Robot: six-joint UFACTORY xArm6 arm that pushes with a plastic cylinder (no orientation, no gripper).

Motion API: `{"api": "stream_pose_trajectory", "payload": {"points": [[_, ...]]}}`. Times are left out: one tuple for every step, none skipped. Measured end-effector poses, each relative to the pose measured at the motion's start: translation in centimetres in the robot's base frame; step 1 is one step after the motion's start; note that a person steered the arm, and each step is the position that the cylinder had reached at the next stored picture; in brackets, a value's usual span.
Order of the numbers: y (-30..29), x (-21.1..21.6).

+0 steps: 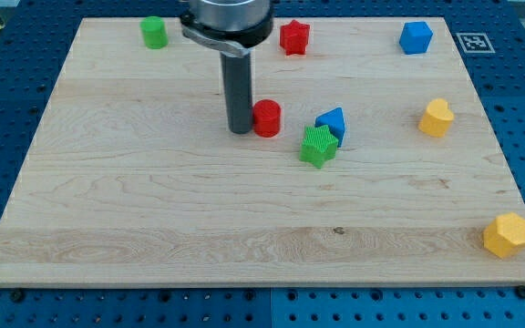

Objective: Push the red circle into the green star

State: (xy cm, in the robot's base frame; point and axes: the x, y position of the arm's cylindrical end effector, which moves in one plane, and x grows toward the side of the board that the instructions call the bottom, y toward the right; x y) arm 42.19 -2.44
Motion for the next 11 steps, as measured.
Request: {"api": "stream_pose_trajectory", "payload": {"points": [[2.2,-0.1],[2.7,-0.1],[-1.0,-1.9],[-0.9,-6.7],[0.8,-7.9],[4.0,-7.9],[4.7,-7.2],[4.5,-5.4],[4.5,-5.1],[4.7,-3.9],[4.9,-3.5]]}}
